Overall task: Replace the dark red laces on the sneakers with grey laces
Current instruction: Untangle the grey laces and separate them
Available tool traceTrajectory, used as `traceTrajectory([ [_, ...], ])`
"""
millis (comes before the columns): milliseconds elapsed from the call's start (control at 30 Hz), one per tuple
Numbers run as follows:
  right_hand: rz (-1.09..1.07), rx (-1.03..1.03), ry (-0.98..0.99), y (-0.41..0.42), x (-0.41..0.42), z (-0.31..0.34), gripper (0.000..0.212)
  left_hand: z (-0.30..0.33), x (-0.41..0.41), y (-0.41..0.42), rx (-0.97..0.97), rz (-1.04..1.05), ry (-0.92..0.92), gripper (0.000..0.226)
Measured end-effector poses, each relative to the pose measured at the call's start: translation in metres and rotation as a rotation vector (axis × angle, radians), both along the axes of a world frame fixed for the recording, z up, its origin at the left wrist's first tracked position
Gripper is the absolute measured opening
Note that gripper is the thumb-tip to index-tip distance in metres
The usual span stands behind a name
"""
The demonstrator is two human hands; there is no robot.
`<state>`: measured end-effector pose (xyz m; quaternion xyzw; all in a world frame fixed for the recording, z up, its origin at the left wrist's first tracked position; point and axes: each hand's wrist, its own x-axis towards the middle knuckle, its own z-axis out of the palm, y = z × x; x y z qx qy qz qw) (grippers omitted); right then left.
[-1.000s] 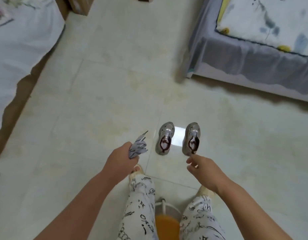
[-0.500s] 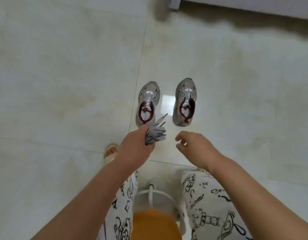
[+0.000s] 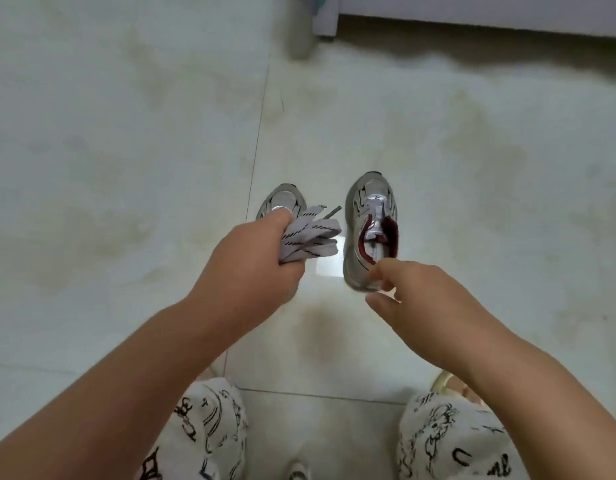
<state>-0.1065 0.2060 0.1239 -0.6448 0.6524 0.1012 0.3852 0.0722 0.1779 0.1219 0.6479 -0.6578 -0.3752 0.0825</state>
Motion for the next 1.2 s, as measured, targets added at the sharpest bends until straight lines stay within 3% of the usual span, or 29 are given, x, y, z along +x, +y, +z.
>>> traceTrajectory([
  [133,0.140,-0.064,0.080,0.013,0.006,0.015,0.035,0.015,-0.002,-0.001,-0.107,-0.071,-0.060,0.012],
  [233,0.144,-0.130,0.132,0.023,0.009,0.030,0.033,0.032,-0.002,0.009,-0.188,-0.107,-0.062,0.008],
  [367,0.083,-0.336,0.166,0.038,0.015,0.048,0.031,0.054,-0.006,0.032,-0.362,-0.120,-0.015,0.019],
  [467,-0.103,-0.459,-0.060,0.054,0.019,0.066,0.043,0.069,-0.013,0.054,-0.360,-0.074,0.072,0.025],
  [567,-0.379,-0.449,-0.498,0.073,0.018,0.082,0.052,0.078,-0.021,0.077,-0.176,-0.004,0.308,0.031],
  [667,-0.526,-0.352,-0.835,0.092,0.020,0.089,0.030,0.082,-0.023,0.098,0.047,-0.052,0.478,0.041],
  [733,-0.525,-0.463,-0.750,0.101,0.022,0.089,0.010,0.082,-0.022,0.109,0.124,-0.100,0.502,0.040],
  [833,-0.549,-0.560,-0.664,0.103,0.021,0.092,0.014,0.084,-0.018,0.114,0.107,-0.075,0.556,0.025],
  [900,-0.592,-0.561,-0.717,0.101,0.019,0.103,0.019,0.088,-0.014,0.112,0.024,0.010,0.621,0.014],
  [1033,-0.686,-0.583,-0.778,0.094,0.006,0.121,0.023,0.092,-0.009,0.108,-0.020,0.172,0.745,0.025],
  [1200,-0.823,-0.543,-0.926,0.073,-0.018,0.128,0.020,0.086,-0.005,0.109,-0.023,0.224,0.693,0.010],
])
